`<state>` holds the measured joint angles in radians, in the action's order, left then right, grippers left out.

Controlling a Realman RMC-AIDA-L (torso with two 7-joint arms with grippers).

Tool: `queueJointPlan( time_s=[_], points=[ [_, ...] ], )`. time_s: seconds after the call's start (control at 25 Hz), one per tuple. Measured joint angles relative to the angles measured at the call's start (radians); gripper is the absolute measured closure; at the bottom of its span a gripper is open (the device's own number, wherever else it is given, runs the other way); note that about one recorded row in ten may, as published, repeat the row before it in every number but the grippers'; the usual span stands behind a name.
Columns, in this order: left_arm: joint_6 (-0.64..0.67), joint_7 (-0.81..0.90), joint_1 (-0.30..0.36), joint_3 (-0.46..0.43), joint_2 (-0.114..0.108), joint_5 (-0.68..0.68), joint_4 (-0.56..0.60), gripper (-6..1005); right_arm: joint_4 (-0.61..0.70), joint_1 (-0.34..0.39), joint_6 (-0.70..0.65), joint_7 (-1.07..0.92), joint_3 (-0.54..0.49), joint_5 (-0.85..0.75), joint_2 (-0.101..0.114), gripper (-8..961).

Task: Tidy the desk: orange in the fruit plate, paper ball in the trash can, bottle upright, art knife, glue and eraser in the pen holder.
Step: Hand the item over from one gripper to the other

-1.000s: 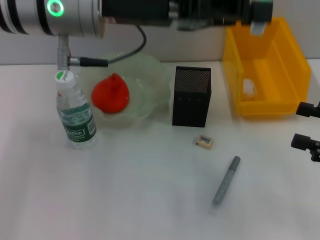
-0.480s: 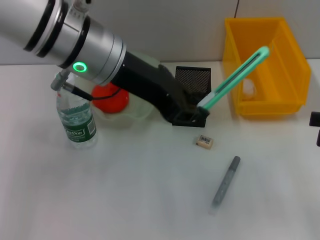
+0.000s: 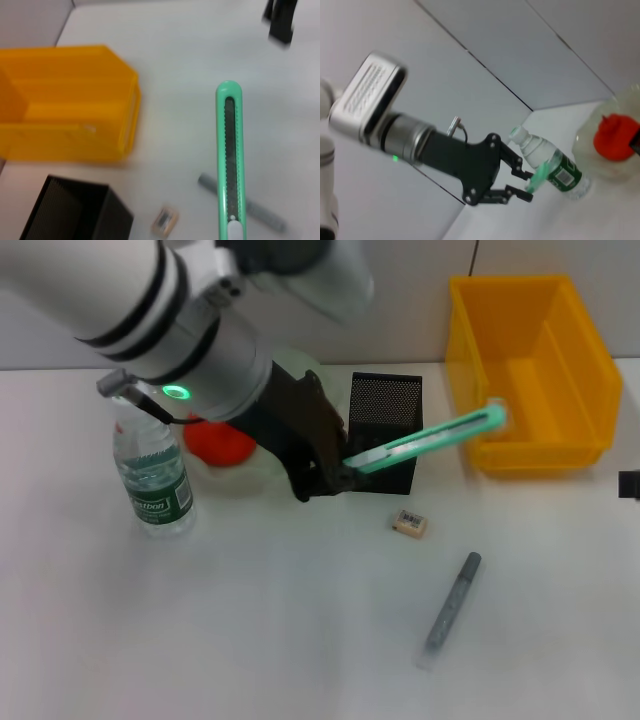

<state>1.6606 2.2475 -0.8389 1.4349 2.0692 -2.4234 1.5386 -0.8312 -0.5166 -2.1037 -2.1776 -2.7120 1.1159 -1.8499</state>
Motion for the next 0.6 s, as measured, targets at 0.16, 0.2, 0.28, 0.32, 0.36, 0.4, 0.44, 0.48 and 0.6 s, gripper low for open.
queueJointPlan(
  time_s=[0.16,0.2,0.28,0.32,0.36,0.4,0.44,0.48,0.6],
  points=[
    [-0.004,0.0,-0.01,0.103,0.005,-0.11,0.047,803,0.003,-0.025,-0.001,-0.177,-0.006,0.008,0.024,201],
    [-0.009,-0.001,-0.01,0.118,0.006,-0.125,0.053,803,0.004,-0.03,0.001,-0.199,-0.006,0.01,0.025,202],
    [-0.013,-0.001,-0.012,0.132,0.007,-0.134,0.057,803,0.009,-0.042,0.008,-0.234,-0.003,0.01,0.025,203],
    [-0.016,-0.002,-0.014,0.142,0.007,-0.138,0.061,803,0.024,-0.056,0.015,-0.255,-0.001,0.009,0.026,204],
    [-0.016,-0.002,-0.014,0.142,0.007,-0.138,0.061,803,0.024,-0.056,0.015,-0.255,-0.001,0.009,0.026,204],
    [-0.024,-0.003,-0.014,0.162,0.008,-0.145,0.067,803,0.04,-0.066,0.019,-0.263,-0.001,0.007,0.026,205],
    [-0.024,-0.003,-0.014,0.162,0.008,-0.145,0.067,803,0.04,-0.066,0.019,-0.263,-0.001,0.007,0.026,205],
    [-0.035,-0.007,-0.009,0.184,0.008,-0.149,0.076,803,0.072,-0.084,0.03,-0.273,0.004,0.002,0.026,206],
    [-0.047,-0.011,-0.001,0.203,0.008,-0.155,0.086,803,0.095,-0.096,0.042,-0.281,0.013,-0.001,0.026,208]
  ],
)
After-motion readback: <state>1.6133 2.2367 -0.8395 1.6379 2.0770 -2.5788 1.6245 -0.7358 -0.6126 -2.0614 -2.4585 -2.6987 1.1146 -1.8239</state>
